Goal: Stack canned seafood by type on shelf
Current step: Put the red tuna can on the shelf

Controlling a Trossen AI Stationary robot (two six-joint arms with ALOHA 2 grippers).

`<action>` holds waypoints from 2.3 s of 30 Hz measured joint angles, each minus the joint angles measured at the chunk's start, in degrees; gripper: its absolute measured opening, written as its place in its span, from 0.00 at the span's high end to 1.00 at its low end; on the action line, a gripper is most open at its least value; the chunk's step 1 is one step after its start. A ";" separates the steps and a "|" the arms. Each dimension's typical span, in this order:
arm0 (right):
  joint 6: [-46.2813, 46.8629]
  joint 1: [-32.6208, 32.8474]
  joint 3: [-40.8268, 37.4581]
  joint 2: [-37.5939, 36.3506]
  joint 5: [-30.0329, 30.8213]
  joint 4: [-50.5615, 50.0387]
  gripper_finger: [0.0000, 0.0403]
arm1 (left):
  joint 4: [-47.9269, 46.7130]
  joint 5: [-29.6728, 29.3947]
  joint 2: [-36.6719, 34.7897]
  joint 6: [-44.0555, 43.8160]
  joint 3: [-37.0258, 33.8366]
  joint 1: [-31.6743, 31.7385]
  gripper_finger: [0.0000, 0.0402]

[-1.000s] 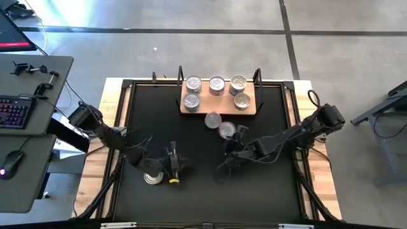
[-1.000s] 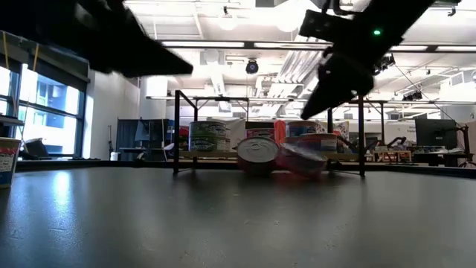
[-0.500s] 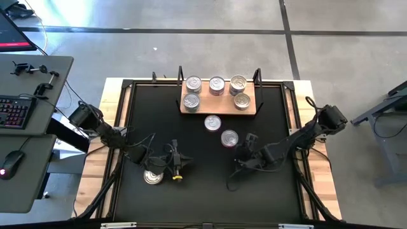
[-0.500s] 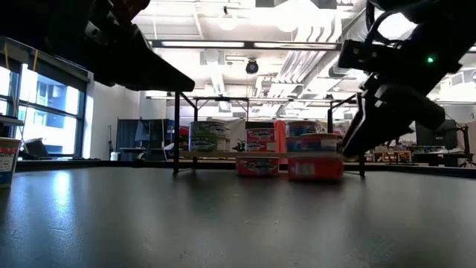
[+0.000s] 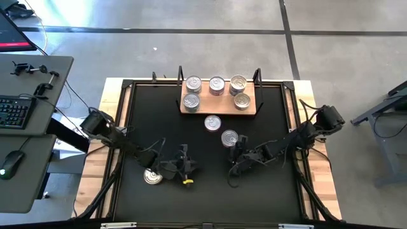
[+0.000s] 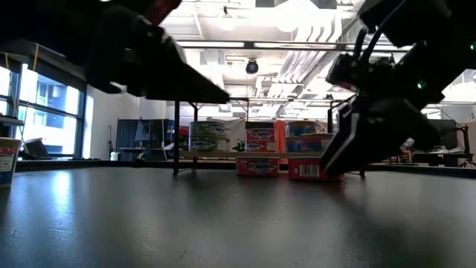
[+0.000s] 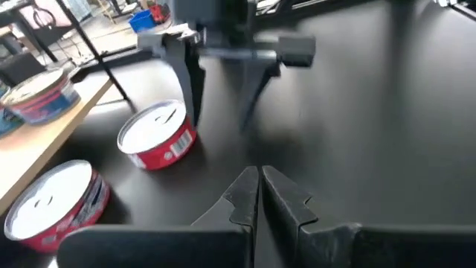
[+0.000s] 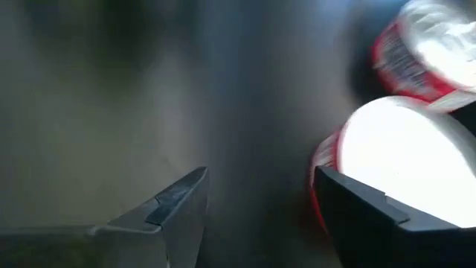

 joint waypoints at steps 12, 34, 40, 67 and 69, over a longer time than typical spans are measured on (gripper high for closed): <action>-9.41 0.92 6.53 3.23 5.67 7.98 0.42 | -5.27 1.14 3.39 0.74 5.87 2.24 0.98; -25.65 -16.74 20.78 15.94 -5.60 -1.89 0.59 | -18.26 -1.06 1.02 -3.35 5.89 1.75 0.98; -24.66 -13.80 25.20 15.52 -11.21 -8.55 0.62 | -18.16 -1.27 0.97 -2.52 6.82 -0.89 0.98; -14.66 -23.47 25.74 14.67 -35.71 -8.84 0.96 | -18.40 -3.61 0.97 -2.53 6.83 -2.08 0.98; -16.92 -21.80 25.65 14.82 -42.11 -6.81 0.96 | -18.14 -3.61 0.97 -2.54 6.83 -2.07 0.98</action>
